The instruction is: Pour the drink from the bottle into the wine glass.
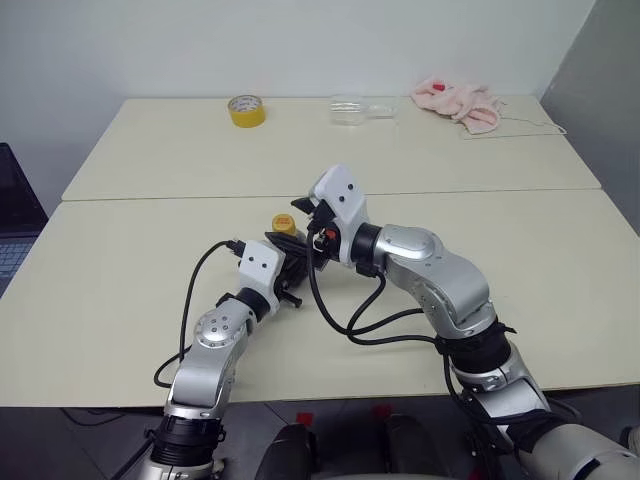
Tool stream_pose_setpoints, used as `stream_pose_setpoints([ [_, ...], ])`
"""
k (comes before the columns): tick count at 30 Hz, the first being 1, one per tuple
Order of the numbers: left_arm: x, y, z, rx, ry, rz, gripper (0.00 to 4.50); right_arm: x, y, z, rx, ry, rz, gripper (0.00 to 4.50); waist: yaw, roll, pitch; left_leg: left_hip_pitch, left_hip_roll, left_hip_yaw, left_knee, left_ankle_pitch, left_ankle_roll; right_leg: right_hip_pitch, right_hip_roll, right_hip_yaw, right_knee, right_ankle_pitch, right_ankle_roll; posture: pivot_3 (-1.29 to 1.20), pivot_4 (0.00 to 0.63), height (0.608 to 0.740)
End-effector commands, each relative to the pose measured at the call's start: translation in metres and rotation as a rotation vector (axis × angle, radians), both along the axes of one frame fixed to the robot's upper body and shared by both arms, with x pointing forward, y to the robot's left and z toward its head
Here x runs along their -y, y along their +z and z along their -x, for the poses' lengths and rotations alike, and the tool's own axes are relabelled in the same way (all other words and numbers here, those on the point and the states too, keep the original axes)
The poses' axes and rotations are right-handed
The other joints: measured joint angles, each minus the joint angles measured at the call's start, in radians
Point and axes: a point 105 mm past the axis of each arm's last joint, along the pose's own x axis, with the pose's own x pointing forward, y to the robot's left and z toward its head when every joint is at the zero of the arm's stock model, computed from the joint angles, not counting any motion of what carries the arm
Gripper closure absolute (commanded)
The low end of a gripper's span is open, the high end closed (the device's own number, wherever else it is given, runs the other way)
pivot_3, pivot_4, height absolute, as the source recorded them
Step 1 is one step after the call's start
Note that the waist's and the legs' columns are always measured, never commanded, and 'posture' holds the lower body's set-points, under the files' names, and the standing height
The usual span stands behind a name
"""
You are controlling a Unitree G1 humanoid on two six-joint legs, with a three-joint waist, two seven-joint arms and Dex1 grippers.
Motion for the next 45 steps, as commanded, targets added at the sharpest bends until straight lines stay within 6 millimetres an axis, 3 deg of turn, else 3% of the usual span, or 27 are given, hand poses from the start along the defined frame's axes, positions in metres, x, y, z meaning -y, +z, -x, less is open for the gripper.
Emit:
stream_pose_setpoints([
  [1,0.003,0.019,-0.001,0.082,-0.009,0.003,3.74,-0.002,0.013,0.002,0.054,0.003,-0.027,1.4,0.0,0.0,0.0,0.0,0.0,0.0,0.0,0.0,0.0,0.0,0.0,0.0,0.0,0.0,0.0,0.0,0.15,0.74],
  [7,0.001,0.02,-0.001,0.083,-0.008,0.002,3.74,-0.002,0.012,0.002,0.051,0.014,-0.022,3.29,0.0,0.0,0.0,0.0,0.0,0.0,0.0,0.0,0.0,0.0,0.0,0.0,0.0,0.0,0.0,0.0,0.15,0.74],
  [17,0.0,0.019,-0.001,0.081,-0.006,0.001,3.74,0.002,0.005,0.003,0.127,0.142,0.072,3.29,0.0,0.0,0.0,0.0,0.0,0.0,0.0,0.0,0.0,0.0,0.0,0.0,0.0,0.0,0.0,0.0,0.15,0.74],
  [24,0.0,0.018,0.0,0.084,0.0,0.006,3.74,0.004,0.012,-0.016,0.265,0.347,0.164,3.29,-0.001,0.0,0.0,0.0,0.0,0.0,0.0,0.0,0.0,0.0,0.0,0.0,-0.001,0.0,0.0,0.0,0.15,0.74],
  [35,0.003,0.018,0.001,0.085,-0.004,0.007,3.76,0.002,0.006,-0.042,0.58,0.493,0.499,3.29,-0.001,0.0,0.0,0.001,0.001,0.0,0.0,0.0,0.0,0.0,0.0,-0.001,-0.001,0.0,0.0,0.0,0.15,0.74],
  [45,0.003,0.019,0.001,0.087,-0.009,0.004,3.76,0.008,0.002,-0.03,0.49,0.604,0.468,3.29,0.001,0.0,0.0,0.001,0.0,0.0,0.0,0.0,-0.001,0.001,-0.001,-0.001,-0.001,0.0,0.0,0.0,0.15,0.74],
])
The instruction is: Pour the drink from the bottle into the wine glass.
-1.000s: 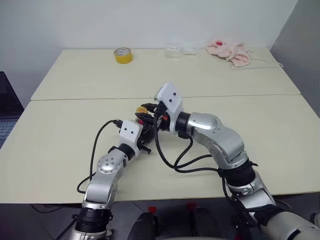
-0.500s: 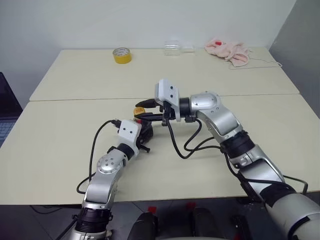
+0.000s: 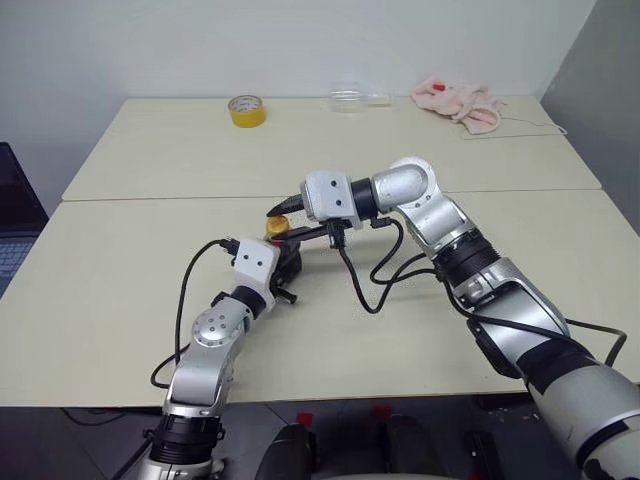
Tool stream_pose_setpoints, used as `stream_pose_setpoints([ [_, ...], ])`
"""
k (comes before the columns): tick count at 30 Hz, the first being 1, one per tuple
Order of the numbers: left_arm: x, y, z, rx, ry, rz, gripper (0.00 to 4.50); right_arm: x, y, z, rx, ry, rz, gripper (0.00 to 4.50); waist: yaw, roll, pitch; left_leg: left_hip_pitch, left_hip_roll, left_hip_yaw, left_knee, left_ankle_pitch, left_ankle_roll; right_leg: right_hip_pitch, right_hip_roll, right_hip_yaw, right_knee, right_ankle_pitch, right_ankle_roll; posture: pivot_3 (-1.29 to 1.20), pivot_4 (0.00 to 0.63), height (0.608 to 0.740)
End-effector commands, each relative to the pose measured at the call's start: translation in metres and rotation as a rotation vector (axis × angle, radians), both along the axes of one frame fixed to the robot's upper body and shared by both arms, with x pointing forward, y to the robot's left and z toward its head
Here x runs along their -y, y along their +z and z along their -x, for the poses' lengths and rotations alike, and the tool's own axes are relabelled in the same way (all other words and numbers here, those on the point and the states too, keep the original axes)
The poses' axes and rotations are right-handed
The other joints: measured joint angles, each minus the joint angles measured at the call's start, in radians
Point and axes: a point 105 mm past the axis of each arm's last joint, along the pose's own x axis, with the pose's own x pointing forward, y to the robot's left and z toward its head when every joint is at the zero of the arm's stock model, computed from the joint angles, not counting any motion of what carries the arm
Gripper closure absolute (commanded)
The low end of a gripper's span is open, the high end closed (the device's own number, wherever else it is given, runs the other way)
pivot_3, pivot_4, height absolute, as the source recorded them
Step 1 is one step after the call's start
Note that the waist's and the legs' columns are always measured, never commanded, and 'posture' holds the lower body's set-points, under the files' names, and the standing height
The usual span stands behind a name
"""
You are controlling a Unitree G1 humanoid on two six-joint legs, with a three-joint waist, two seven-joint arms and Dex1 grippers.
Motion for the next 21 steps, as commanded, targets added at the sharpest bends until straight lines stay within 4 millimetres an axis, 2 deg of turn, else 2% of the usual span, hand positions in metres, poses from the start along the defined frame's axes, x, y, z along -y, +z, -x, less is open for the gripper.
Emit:
stream_pose_setpoints([
  [1,0.01,0.018,0.004,0.069,-0.05,0.021,3.76,0.011,-0.005,-0.005,-0.043,-0.035,0.04,2.94,0.001,0.0,0.0,0.0,0.0,0.0,0.0,0.0,0.0,0.0,0.0,0.0,0.0,0.0,0.0,0.0,0.15,0.74],
  [9,0.012,0.018,0.004,0.069,-0.054,0.022,3.76,0.01,0.003,-0.001,-0.127,-0.062,-0.024,0.18,0.001,0.0,0.0,0.0,0.0,0.0,0.0,0.0,0.0,-0.001,0.0,0.0,0.0,0.0,0.0,0.0,0.15,0.74],
  [12,0.011,0.019,0.004,0.071,-0.047,0.025,3.76,0.013,0.013,0.001,-0.188,-0.076,-0.091,0.14,0.0,0.0,0.0,0.0,0.0,0.0,0.0,0.0,0.0,-0.001,0.0,0.0,0.0,0.0,0.0,0.0,0.15,0.74],
  [15,0.009,0.019,0.005,0.069,-0.032,0.03,3.76,0.027,0.023,0.003,-0.277,-0.119,-0.168,0.14,0.002,0.0,0.0,-0.001,0.0,0.0,0.0,0.0,0.0,0.0,0.0,0.0,0.0,0.0,0.0,0.0,0.15,0.74],
  [21,0.001,0.016,0.006,0.053,0.012,0.036,3.76,0.045,0.022,0.024,-0.381,-0.188,-0.279,0.14,0.008,0.0,0.0,-0.001,-0.001,0.0,0.001,0.0,0.0,0.0,-0.001,0.0,0.0,0.0,0.0,0.0,0.15,0.74],
])
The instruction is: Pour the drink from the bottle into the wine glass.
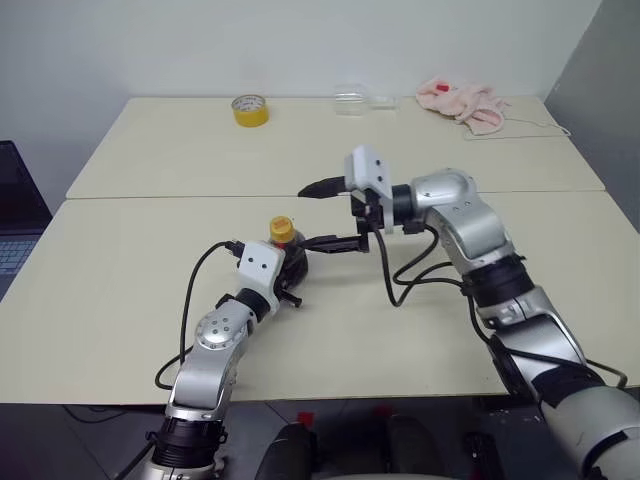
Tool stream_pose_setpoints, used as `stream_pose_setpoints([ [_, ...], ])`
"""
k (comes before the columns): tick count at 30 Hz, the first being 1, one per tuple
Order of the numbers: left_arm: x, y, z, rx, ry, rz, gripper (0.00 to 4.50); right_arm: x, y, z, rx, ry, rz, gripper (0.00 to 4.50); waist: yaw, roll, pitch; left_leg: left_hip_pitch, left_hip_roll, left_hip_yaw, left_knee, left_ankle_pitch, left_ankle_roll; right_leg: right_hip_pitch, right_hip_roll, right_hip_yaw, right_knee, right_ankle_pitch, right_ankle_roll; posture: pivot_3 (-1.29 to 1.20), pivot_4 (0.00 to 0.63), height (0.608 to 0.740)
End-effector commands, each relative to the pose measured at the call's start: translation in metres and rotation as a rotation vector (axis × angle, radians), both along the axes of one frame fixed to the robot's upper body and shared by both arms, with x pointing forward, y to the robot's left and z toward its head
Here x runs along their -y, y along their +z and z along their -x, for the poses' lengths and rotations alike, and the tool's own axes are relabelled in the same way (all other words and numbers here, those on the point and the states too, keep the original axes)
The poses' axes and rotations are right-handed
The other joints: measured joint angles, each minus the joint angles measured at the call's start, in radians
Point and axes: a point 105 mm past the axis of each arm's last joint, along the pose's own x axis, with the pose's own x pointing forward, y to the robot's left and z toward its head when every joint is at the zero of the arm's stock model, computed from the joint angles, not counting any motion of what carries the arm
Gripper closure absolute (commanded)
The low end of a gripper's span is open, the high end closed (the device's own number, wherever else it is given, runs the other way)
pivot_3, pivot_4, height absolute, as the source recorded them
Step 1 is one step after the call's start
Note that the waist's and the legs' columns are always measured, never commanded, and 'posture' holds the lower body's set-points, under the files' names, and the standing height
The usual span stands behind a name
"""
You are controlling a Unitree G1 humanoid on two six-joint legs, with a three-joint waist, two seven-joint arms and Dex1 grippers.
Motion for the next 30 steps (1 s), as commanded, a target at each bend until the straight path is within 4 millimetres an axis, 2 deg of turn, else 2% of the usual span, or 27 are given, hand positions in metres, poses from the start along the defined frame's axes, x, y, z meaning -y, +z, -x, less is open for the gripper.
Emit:
stream_pose_setpoints([
  [1,-0.005,0.016,0.001,0.054,0.033,0.019,3.76,0.0,0.018,0.017,-0.016,-0.044,-0.128,0.14,0.0,0.0,0.0,0.0,0.0,0.0,0.0,0.0,0.0,0.0,0.0,0.0,0.0,0.0,0.0,0.0,0.15,0.74],
  [7,-0.008,0.013,0.001,0.036,0.056,0.026,3.76,-0.021,0.03,0.024,-0.072,-0.222,-0.329,0.14,-0.007,0.0,0.0,0.001,0.002,0.0,-0.001,0.0,0.0,-0.002,0.001,0.0,0.003,0.0,0.0,0.0,0.15,0.74],
  [13,-0.004,0.012,0.0,0.032,0.045,0.028,3.76,-0.041,0.026,0.028,-0.068,-0.258,-0.323,0.14,-0.004,0.0,0.0,0.001,0.0,0.0,0.0,0.0,0.0,-0.001,0.001,0.0,0.002,0.0,0.0,0.0,0.15,0.74],
  [30,-0.001,0.008,0.0,0.025,0.031,0.027,3.76,-0.046,0.009,0.025,0.006,-0.271,-0.203,0.14,-0.005,0.0,0.0,0.001,0.0,0.0,-0.001,0.0,0.0,-0.001,0.001,0.0,0.002,0.0,0.0,0.0,0.15,0.74],
])
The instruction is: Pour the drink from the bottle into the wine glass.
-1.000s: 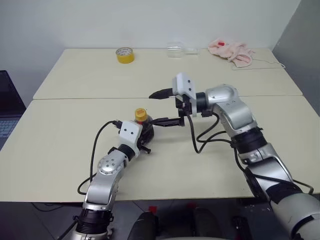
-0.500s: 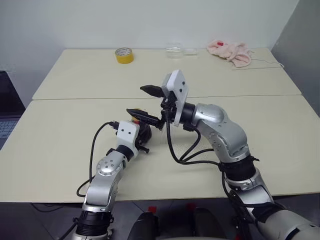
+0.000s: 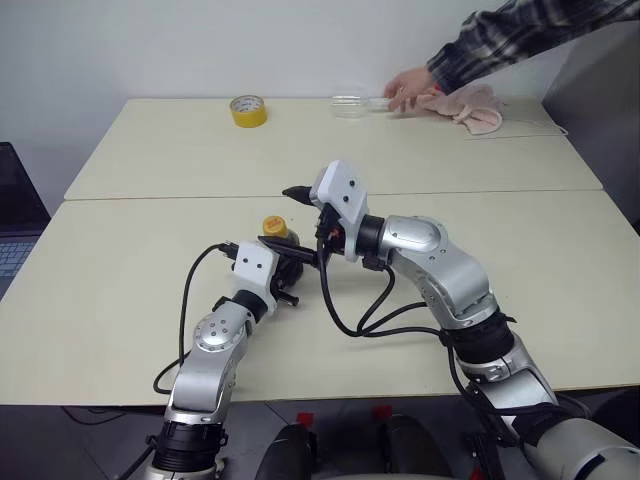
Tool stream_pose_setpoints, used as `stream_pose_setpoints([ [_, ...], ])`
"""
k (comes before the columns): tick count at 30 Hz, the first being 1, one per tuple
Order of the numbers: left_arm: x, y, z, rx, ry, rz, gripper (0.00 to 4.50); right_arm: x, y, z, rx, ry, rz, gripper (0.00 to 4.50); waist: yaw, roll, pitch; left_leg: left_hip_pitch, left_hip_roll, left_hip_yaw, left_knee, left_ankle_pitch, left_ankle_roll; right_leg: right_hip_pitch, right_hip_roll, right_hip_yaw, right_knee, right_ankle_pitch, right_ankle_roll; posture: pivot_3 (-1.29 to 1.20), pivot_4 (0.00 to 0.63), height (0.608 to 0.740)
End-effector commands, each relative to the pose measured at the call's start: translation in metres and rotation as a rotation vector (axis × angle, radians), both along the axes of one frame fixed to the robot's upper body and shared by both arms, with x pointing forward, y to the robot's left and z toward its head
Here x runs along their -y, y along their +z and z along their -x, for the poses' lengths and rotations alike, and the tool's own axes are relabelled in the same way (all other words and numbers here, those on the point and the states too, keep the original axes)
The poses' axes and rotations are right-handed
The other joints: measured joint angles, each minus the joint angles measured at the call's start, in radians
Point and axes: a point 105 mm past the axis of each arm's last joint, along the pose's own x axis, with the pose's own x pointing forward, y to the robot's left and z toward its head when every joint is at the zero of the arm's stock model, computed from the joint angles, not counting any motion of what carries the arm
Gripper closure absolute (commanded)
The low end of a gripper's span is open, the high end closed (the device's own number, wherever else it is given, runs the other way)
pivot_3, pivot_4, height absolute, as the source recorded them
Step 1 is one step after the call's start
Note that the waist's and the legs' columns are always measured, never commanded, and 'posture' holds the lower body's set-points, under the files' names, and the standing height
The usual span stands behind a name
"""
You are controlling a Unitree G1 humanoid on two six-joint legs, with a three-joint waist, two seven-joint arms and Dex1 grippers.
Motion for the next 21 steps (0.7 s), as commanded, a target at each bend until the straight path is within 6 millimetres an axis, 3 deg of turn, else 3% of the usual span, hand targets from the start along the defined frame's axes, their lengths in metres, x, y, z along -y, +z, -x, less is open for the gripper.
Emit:
stream_pose_setpoints([
  [1,0.005,0.009,0.001,0.037,-0.02,0.006,3.76,-0.001,0.011,0.003,0.06,0.004,-0.015,0.14,0.0,0.0,0.0,0.0,0.0,0.0,0.0,0.0,0.0,0.0,0.0,0.0,0.0,0.0,0.0,0.0,0.15,0.74],
  [21,0.004,0.01,0.0,0.038,-0.031,0.0,3.76,0.003,0.009,-0.013,0.059,-0.078,-0.007,0.14,0.0,0.0,0.0,0.0,0.0,0.0,0.0,0.0,0.0,0.0,0.0,0.0,0.0,0.0,0.0,0.0,0.15,0.74],
])
